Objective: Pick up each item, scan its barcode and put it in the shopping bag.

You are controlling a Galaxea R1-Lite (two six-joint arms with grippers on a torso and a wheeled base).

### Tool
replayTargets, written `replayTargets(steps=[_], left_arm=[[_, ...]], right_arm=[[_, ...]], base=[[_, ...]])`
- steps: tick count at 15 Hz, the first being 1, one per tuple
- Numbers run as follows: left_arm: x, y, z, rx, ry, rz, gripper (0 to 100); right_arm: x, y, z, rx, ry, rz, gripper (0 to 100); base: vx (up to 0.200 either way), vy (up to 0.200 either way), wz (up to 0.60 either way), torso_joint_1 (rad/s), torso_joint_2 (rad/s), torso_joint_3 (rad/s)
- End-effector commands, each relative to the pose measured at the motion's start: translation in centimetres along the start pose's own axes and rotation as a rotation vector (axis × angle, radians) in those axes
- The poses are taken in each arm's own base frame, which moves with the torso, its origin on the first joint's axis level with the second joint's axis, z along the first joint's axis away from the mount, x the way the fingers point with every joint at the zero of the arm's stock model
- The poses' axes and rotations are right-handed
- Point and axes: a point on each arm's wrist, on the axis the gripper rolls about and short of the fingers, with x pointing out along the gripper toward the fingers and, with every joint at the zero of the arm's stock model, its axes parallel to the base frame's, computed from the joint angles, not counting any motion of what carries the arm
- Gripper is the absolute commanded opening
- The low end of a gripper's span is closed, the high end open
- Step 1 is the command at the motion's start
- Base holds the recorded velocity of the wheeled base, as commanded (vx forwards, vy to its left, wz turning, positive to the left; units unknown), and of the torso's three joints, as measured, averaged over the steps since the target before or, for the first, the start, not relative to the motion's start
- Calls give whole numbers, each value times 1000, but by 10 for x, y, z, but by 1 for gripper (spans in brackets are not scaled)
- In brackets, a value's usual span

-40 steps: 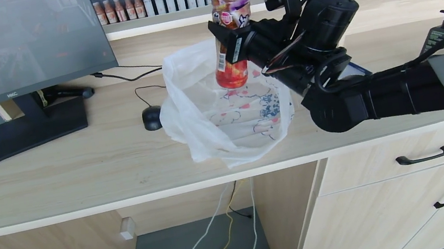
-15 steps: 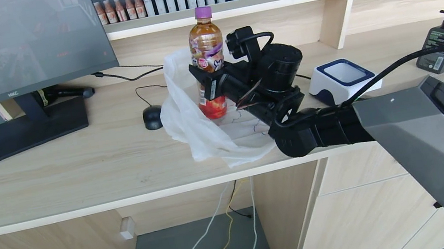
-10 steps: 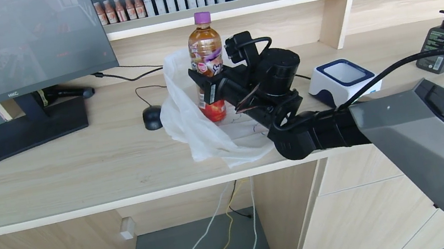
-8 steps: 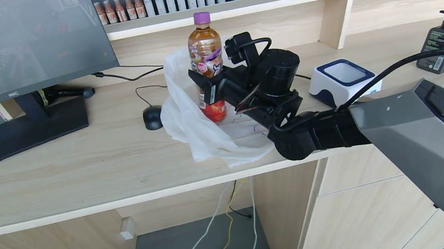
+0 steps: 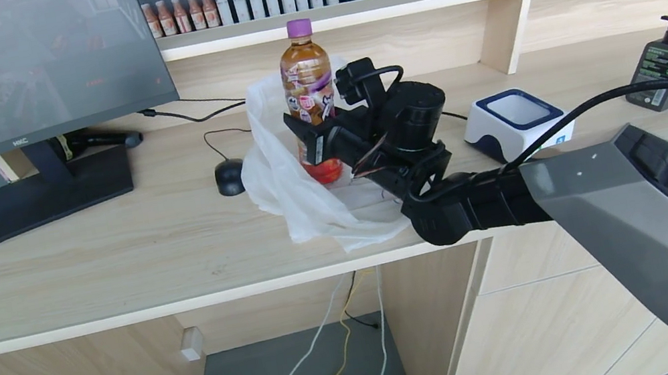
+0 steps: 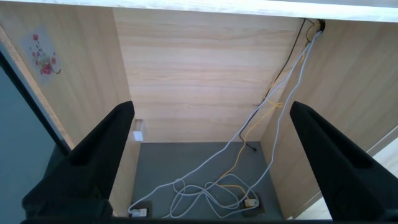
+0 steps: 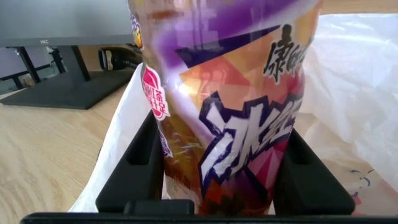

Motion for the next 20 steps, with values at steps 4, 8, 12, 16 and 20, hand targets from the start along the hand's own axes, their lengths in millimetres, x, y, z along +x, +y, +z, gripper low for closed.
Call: replayTargets(steps=[4,8,12,16,20], left_arm=[[0,0,0,-1,-1,0,100],[0,0,0,1,-1,0,100],[0,0,0,-1,-1,0,100],[0,0,0,-1,-1,0,100],[0,0,0,1,-1,0,100]], right_arm=[[0,0,-4,0,9,1,0],[-1,0,-5,1,14,1,0],[-1,0,-6,1,17,-2,0],[-1,0,-2,0,9,-4,100],[-3,1,14,-2,-19,1,100]], base=[[0,0,0,0,0,0],[0,0,0,0,0,0],[0,0,0,0,0,0],[0,0,0,0,0,0],[0,0,0,0,0,0]])
